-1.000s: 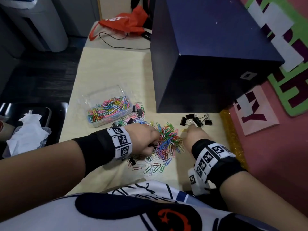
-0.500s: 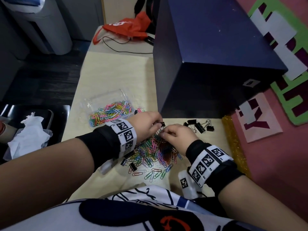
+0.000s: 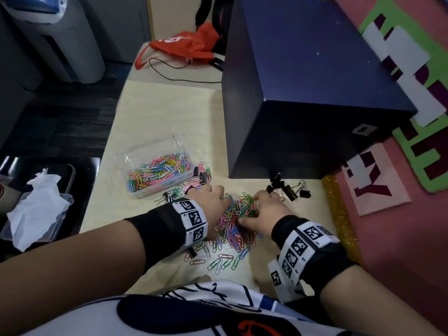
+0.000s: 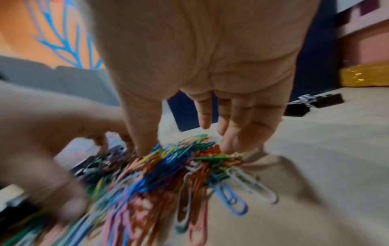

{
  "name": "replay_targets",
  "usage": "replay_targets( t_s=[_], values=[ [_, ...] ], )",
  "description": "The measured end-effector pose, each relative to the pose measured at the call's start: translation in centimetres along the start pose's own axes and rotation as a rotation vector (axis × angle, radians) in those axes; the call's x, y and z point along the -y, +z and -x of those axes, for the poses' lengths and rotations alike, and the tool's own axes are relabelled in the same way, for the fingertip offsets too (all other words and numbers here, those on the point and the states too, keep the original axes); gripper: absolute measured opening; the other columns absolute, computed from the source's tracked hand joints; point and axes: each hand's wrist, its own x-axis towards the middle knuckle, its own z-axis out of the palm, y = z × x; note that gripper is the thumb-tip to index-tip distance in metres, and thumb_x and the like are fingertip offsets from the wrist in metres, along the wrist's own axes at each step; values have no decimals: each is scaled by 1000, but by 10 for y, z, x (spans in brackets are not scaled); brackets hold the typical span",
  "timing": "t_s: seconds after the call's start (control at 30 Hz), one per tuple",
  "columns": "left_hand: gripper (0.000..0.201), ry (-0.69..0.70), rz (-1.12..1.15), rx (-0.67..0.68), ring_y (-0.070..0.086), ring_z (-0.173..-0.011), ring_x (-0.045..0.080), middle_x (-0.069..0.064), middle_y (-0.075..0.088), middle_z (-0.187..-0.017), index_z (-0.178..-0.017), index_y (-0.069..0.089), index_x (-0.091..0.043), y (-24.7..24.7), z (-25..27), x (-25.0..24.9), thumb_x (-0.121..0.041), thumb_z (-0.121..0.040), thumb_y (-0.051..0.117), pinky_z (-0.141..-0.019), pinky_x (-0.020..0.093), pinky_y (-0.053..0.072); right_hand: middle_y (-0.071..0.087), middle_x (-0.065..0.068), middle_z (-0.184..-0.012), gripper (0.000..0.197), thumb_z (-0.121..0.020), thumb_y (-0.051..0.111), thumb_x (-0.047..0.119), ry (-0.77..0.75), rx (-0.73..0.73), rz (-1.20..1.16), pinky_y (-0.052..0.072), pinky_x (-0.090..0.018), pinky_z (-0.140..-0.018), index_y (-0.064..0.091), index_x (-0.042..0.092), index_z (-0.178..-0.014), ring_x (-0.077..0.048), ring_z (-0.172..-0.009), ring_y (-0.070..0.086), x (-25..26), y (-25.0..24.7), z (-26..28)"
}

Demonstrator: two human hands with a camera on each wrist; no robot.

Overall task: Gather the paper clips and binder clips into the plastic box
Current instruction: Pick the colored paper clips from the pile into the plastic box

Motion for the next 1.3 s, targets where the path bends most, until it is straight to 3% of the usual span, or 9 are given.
replay_targets(
  t_s=[0.13, 0.37, 0.6, 0.8, 1.0, 1.23, 1.3],
  values=[
    [58, -2, 86, 19, 48, -111, 32, 9, 45, -119, -136, 39, -21, -5, -4, 0, -34, -85, 64, -85, 46, 51, 25, -5, -137, 100, -63, 79, 53, -140, 75, 141, 42, -42, -102, 21, 35, -143, -30, -124, 40, 13, 18, 4],
    [35, 56, 95, -16, 57, -103, 32, 11, 54, -112, -128, 47, -15, -7, -7, 7, -20, -94, 51, -82, 42, 52, 31, -4, -121, 45, -83, 60, 25, -161, -11, 71, 47, -39, -93, 43, 26, -125, -29, -109, 47, 14, 26, -3],
    [25, 93, 210, -113, 57, -104, 30, 8, 56, -111, -116, 56, -16, -14, -7, 17, -25, -92, 55, -84, 37, 49, 35, -6, -114, 31, -84, 46, 10, -117, -20, 55, 49, -40, -87, 45, 18, -114, -30, -93, 53, 19, 22, -7],
    [28, 72, 332, -252, 56, -106, 23, 3, 58, -113, -116, 59, -20, -29, -1, 35, -34, -91, 58, -90, 33, 45, 32, -8, -123, 45, -83, 45, -1, -19, 36, 100, 46, -41, -94, 41, 17, -124, -34, -107, 53, 30, 18, -11],
    [25, -29, 459, -411, 58, -99, 15, -4, 62, -103, -108, 64, -22, -40, 16, 67, -36, -87, 64, -80, 23, 38, 32, -11, -129, 49, -82, 46, -6, -4, 43, 143, 46, -41, -93, 40, 13, -127, -35, -113, 50, 36, 16, -11],
    [24, -157, 532, -550, 63, -87, 16, -1, 66, -94, -100, 68, -18, -39, 33, 114, -30, -80, 74, -79, 23, 44, 32, -10, -130, 50, -83, 46, -6, 5, 42, 139, 47, -40, -94, 41, 13, -128, -33, -112, 51, 39, 15, -12],
    [23, -201, 513, -537, 63, -88, 17, 0, 66, -93, -100, 68, -18, -35, 35, 126, -30, -80, 74, -78, 24, 45, 33, -10, -130, 50, -83, 47, -5, 3, 42, 142, 47, -39, -94, 41, 13, -129, -33, -113, 51, 39, 14, -12]
  ],
)
